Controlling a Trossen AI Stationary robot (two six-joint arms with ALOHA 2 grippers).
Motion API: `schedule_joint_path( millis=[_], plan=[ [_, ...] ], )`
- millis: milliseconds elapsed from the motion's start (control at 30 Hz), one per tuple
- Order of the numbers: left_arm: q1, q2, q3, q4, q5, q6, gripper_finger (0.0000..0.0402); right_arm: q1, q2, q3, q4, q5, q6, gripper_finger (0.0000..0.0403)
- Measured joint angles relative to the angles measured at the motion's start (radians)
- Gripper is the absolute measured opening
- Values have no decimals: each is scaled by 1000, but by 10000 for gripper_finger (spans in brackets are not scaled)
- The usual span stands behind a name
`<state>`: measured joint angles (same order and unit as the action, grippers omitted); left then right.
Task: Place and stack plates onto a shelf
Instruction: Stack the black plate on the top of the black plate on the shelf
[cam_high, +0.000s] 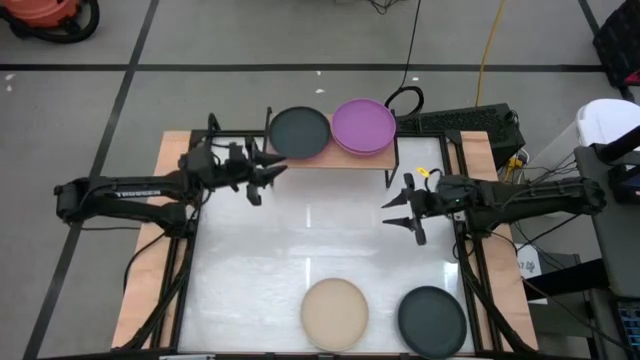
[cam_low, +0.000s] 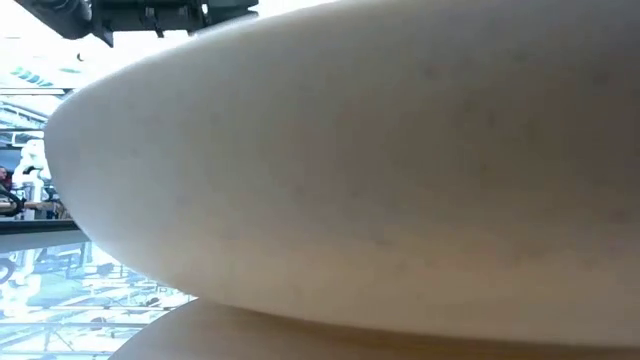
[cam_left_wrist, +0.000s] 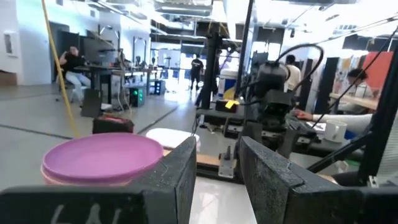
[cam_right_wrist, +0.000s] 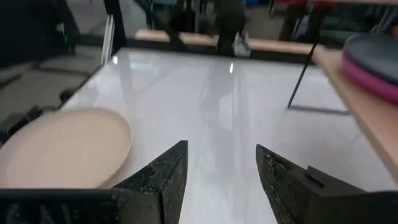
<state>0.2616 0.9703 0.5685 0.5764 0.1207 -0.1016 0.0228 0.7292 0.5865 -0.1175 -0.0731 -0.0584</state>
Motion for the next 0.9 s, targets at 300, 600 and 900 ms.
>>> schedule_joint_path(
  millis=[300,600,900],
  plan=[
    [-18,72,-22,32,-35,14,129,50,141,86,-222,-31,-1,171],
    [-21,110,-22,71,-42,23,129,197,235,86,-406,-114,183,171],
    [-21,110,-22,71,-42,26,129,378,357,86,-405,-116,354,171]
  ],
)
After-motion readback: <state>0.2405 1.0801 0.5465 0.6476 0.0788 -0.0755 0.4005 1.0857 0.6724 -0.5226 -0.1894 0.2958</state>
